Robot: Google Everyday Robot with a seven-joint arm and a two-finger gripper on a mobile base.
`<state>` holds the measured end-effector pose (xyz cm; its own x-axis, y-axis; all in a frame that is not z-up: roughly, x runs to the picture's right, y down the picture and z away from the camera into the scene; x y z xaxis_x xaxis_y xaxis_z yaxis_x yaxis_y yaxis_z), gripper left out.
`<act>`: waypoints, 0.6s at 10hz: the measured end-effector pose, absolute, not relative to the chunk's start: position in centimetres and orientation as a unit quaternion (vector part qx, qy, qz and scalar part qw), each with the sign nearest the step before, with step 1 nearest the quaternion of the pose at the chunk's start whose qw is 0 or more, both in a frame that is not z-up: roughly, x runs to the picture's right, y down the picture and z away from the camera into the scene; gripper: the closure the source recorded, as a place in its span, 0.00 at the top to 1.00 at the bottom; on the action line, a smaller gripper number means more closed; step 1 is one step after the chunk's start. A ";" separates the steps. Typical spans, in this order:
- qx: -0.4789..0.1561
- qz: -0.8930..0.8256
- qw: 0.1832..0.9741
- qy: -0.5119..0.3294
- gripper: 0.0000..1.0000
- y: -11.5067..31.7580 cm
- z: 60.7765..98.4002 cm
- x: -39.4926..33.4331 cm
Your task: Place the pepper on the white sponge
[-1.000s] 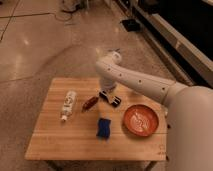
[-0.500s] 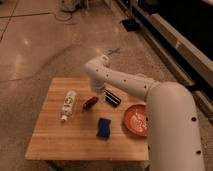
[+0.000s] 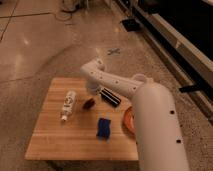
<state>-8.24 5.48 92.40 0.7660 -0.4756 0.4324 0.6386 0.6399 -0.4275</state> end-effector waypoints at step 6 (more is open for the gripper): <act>-0.286 -0.317 0.895 -0.127 0.57 5.8 95.9 -6.9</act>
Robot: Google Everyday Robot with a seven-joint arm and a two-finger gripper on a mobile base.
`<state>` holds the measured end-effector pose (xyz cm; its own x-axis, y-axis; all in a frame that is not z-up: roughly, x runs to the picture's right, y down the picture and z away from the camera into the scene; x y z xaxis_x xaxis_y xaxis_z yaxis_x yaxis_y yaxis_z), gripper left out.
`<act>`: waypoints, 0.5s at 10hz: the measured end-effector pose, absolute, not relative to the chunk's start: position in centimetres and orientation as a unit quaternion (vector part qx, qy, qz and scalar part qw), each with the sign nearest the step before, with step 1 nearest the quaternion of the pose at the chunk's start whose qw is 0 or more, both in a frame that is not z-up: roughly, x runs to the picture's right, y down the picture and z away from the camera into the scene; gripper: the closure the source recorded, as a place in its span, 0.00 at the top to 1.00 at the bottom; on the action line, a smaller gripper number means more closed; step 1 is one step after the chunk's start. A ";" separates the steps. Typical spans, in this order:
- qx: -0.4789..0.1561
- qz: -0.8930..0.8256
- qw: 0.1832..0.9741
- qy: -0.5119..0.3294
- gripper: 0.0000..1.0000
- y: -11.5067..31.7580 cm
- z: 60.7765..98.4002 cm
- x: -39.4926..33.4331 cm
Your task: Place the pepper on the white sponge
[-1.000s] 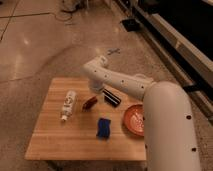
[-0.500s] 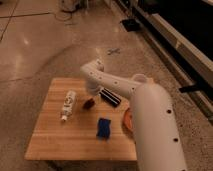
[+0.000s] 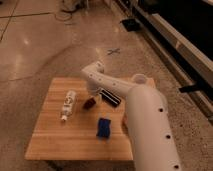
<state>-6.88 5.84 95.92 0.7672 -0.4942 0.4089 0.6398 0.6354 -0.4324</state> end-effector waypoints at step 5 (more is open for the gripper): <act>-0.295 -0.290 0.902 -0.126 0.07 6.0 93.3 -5.2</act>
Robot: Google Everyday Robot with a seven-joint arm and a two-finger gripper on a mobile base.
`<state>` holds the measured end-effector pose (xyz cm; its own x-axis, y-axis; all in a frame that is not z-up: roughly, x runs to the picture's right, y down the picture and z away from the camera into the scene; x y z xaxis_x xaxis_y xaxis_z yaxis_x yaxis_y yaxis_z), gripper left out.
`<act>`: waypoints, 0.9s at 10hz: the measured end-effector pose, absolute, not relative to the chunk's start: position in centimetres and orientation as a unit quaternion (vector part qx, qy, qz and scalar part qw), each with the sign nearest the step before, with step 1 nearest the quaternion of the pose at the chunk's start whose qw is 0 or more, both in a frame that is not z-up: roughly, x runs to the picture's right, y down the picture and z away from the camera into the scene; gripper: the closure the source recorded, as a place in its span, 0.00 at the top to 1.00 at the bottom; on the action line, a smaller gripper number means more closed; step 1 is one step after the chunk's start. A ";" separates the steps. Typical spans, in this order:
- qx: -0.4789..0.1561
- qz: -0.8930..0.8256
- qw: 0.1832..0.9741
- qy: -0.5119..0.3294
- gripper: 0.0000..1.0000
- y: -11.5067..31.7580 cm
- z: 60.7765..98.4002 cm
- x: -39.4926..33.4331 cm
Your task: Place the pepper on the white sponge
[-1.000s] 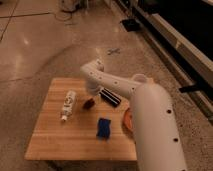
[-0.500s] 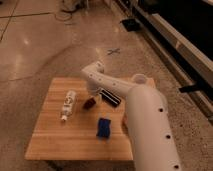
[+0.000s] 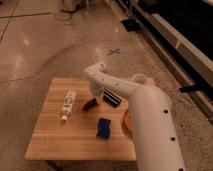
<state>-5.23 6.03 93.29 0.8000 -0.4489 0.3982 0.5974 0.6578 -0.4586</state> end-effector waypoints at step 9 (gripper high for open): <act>-0.348 -0.226 0.898 -0.145 0.00 9.7 83.6 6.8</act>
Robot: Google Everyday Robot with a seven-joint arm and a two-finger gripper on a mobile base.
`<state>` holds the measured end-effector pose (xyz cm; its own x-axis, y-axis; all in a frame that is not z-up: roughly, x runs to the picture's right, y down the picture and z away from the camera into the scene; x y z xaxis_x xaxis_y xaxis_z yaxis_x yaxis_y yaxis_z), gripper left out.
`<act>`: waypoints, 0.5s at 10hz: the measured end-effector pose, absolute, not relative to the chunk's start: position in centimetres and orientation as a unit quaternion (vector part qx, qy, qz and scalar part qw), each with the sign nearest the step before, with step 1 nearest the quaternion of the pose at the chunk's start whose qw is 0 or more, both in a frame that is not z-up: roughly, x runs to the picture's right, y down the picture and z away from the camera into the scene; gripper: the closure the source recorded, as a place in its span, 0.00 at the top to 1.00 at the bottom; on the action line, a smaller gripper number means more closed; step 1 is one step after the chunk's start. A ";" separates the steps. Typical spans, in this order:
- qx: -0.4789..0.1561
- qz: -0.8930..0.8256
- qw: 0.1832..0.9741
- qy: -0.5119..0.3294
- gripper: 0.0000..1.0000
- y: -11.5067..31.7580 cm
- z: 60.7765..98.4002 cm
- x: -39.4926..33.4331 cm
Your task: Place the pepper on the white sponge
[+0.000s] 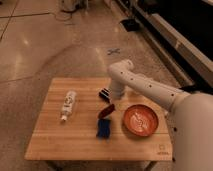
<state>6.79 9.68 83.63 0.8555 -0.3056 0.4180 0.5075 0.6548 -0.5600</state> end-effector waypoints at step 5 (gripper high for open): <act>-0.376 -0.238 0.880 -0.167 0.00 16.2 80.6 8.0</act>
<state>7.97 16.18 80.56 0.8310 -0.2927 0.4730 0.5442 0.6039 -0.5824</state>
